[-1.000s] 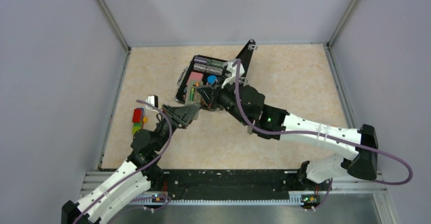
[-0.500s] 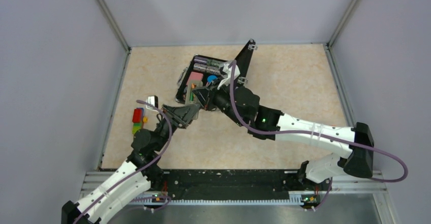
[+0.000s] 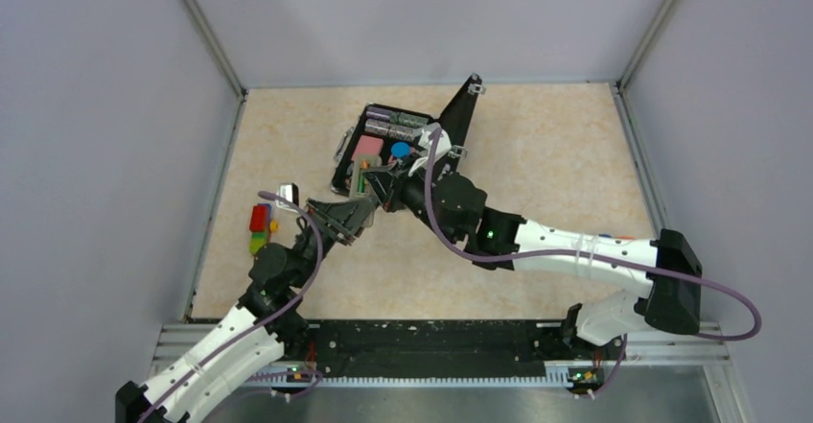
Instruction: Load the batteries into the remote control
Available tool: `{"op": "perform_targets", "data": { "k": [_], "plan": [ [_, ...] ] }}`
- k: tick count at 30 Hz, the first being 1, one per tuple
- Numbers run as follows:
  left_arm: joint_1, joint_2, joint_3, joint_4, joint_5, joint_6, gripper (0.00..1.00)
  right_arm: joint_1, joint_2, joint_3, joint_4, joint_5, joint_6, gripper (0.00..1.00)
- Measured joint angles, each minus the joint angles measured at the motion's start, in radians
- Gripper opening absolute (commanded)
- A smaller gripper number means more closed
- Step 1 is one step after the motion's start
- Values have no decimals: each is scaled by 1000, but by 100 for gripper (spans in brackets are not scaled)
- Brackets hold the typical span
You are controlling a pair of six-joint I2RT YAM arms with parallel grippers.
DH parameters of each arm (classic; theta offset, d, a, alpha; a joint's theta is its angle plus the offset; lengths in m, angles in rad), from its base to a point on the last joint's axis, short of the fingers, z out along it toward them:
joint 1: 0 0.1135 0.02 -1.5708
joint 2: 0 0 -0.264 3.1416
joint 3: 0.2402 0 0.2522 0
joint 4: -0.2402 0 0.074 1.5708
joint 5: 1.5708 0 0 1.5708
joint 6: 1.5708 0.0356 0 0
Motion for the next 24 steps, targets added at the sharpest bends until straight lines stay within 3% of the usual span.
{"op": "perform_targets", "data": {
  "k": [24],
  "plan": [
    [-5,-58,0,-113,-62,-4,0,3,4,-109,171,-88,-94,11]
  ]
}}
